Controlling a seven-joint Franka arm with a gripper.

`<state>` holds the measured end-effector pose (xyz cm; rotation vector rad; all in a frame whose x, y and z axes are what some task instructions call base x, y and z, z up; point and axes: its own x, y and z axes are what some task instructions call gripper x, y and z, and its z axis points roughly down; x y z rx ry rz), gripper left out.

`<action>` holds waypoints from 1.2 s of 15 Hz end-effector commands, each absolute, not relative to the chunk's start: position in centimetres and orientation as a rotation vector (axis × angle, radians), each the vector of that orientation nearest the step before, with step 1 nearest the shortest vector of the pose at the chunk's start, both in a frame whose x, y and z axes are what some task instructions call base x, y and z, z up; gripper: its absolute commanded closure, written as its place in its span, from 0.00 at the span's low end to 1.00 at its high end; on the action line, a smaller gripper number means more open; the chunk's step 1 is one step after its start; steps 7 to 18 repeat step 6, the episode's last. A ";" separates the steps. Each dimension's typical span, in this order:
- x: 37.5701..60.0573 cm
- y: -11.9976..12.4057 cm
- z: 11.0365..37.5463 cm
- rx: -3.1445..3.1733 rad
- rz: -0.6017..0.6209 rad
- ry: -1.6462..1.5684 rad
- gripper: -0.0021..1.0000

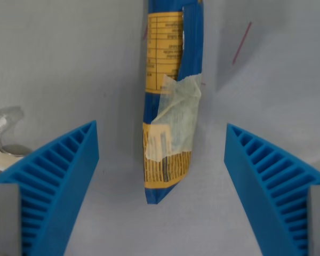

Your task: Move above the blue bag

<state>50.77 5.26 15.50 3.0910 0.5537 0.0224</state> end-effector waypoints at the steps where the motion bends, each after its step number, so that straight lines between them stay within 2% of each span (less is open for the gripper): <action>1: 51.4 5.4 15.1 3.152 0.064 0.633 0.00; 18: 51.6 5.4 15.0 3.156 0.048 0.616 0.00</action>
